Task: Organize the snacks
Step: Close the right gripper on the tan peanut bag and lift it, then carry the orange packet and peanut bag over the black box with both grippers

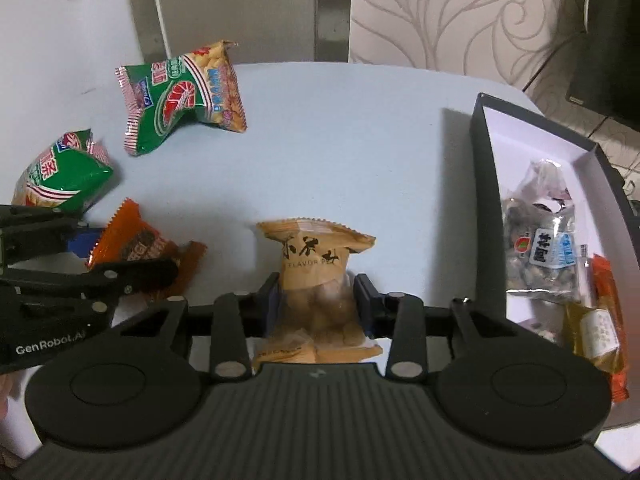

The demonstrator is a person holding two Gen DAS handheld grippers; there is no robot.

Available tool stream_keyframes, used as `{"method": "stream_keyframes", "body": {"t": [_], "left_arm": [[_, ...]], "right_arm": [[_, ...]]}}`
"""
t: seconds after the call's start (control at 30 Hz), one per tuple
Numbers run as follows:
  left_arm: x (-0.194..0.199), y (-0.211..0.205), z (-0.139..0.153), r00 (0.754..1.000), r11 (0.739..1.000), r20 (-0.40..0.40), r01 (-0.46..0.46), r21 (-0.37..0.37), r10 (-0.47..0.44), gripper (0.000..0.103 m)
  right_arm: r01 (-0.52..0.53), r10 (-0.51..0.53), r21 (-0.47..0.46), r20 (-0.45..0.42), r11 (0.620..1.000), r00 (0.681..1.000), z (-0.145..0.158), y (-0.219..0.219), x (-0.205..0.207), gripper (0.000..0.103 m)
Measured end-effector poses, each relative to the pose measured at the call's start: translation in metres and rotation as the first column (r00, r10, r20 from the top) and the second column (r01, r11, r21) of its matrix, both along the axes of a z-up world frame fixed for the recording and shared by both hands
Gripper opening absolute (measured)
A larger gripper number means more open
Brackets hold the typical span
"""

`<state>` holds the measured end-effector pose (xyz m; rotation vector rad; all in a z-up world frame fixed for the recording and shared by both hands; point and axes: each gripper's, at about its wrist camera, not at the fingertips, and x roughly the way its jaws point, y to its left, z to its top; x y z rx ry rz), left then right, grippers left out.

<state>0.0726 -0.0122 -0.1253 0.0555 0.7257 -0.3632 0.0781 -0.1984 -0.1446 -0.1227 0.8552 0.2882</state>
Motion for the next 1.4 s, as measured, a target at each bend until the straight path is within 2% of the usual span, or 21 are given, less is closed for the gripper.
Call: {"method": "stream_keyframes", "body": {"t": [0.3,0.87,1.4], "left_arm": [[0.002,0.001,0.000,1.000,1.000,0.014,-0.007,0.002,0.007,0.036],[0.014,-0.005,0.012,0.999,1.000,0.043,-0.018,-0.004,0.018,0.036],[0.035,-0.039,0.027,0.997,0.999,0.072,0.029,-0.016,-0.027,0.036]], "right_arm": [[-0.037,0.038,0.056,-0.019,0.998,0.999,0.006,-0.001,-0.019,0.042],[-0.023,0.016,0.136,0.052,0.990,0.999,0.047,-0.012,-0.034,0.042],[0.001,-0.016,0.166,0.087,0.986,0.996,0.068,-0.038,-0.033,0.042]]}}
